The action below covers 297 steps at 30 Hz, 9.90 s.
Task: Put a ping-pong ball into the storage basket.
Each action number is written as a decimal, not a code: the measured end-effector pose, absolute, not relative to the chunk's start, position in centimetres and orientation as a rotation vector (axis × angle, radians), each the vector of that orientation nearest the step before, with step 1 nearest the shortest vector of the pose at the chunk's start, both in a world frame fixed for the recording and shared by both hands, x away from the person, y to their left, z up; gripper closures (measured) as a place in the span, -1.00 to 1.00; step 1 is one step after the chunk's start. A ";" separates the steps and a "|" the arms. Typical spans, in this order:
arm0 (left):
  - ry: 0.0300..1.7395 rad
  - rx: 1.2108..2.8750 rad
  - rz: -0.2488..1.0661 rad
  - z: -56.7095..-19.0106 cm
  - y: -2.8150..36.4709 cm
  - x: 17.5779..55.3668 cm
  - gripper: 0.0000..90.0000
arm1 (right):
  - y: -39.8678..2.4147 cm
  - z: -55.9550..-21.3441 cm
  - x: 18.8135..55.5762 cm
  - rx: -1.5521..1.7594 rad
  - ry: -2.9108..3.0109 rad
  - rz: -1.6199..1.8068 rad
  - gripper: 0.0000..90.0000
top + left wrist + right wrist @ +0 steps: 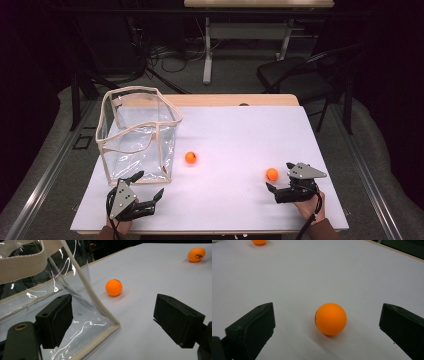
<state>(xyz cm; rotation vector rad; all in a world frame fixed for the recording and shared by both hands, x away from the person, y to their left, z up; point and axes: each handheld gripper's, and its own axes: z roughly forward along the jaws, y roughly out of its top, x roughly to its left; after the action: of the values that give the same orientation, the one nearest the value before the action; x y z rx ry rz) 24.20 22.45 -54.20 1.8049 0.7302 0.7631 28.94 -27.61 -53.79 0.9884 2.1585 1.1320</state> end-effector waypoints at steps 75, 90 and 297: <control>0.735 1.809 0.744 -54.2 22.3 24.3 -0.65 | -26.8 -54.4 31.9 1.057 2.201 1.051 0.13; 0.733 1.805 0.751 -54.2 22.4 24.3 -0.65 | -25.9 -52.7 31.6 0.986 2.151 1.140 0.13; 0.722 1.804 0.743 -54.2 22.2 24.6 -0.65 | -6.3 -44.0 42.9 0.617 2.379 1.330 0.14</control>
<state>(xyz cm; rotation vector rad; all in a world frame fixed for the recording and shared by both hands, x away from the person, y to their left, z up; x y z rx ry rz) 24.55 22.23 -54.20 1.8038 0.7219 0.7427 42.94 -6.26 -44.05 0.6166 2.3788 1.3295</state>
